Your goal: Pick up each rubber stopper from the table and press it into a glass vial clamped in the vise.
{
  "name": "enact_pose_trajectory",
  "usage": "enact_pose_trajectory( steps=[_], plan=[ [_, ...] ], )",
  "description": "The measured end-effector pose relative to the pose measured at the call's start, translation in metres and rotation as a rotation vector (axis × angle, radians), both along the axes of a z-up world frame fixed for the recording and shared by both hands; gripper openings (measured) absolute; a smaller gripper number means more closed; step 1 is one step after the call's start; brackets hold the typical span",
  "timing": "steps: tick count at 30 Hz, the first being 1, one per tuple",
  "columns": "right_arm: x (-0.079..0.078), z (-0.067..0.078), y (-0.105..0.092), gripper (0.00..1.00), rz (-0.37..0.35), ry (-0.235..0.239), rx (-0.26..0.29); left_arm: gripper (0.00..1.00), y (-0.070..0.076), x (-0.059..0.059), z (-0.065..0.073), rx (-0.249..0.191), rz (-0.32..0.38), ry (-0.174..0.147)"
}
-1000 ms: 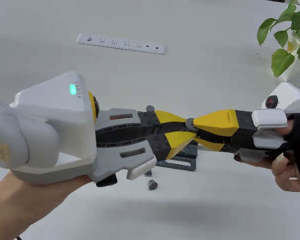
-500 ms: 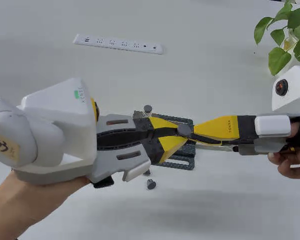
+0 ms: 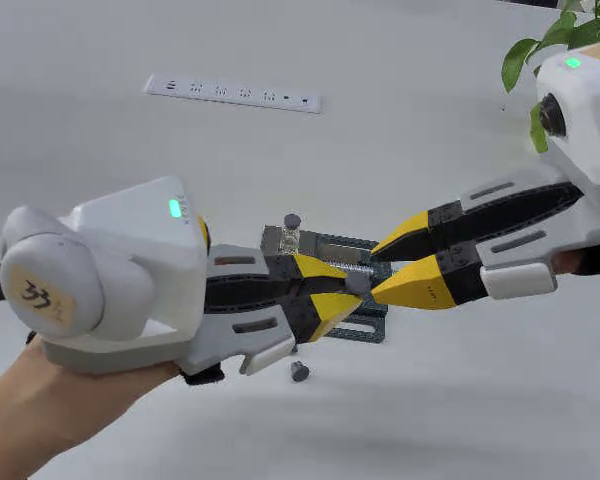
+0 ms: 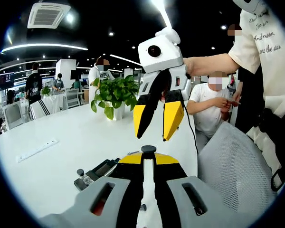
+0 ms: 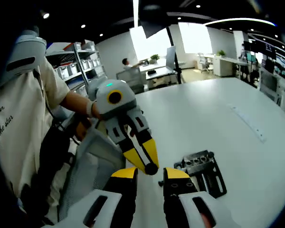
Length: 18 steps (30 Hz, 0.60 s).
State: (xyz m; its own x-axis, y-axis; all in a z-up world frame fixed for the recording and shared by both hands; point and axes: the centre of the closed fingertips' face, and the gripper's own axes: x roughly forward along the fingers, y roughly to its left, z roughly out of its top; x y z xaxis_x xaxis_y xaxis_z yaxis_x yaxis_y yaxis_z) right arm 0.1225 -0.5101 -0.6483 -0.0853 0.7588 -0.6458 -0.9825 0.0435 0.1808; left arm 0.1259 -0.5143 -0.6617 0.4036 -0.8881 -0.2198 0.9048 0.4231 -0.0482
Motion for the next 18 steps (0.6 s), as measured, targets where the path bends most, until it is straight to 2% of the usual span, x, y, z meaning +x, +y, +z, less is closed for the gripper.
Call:
enact_pose_trajectory(
  steps=[3, 5, 8, 11, 18],
  plan=[
    [-0.005, -0.007, -0.003, 0.13, 0.094, -0.089, -0.101, 0.03, -0.003, -0.001, -0.002, 0.013, -0.010, 0.004],
    [-0.010, -0.008, -0.003, 0.12, 0.130, -0.105, -0.129, 0.03, -0.004, -0.002, -0.003, 0.025, -0.017, 0.006],
    [-0.011, -0.011, -0.003, 0.13, 0.188, -0.184, -0.193, 0.03, -0.006, -0.005, -0.005, 0.046, -0.034, 0.003],
    [-0.015, -0.014, -0.002, 0.12, 0.218, -0.201, -0.218, 0.03, -0.008, -0.008, -0.008, 0.071, -0.052, -0.005],
    [-0.020, -0.019, -0.001, 0.11, 0.264, -0.218, -0.253, 0.03, -0.009, -0.010, -0.010, 0.081, -0.063, 0.005]
  ],
)
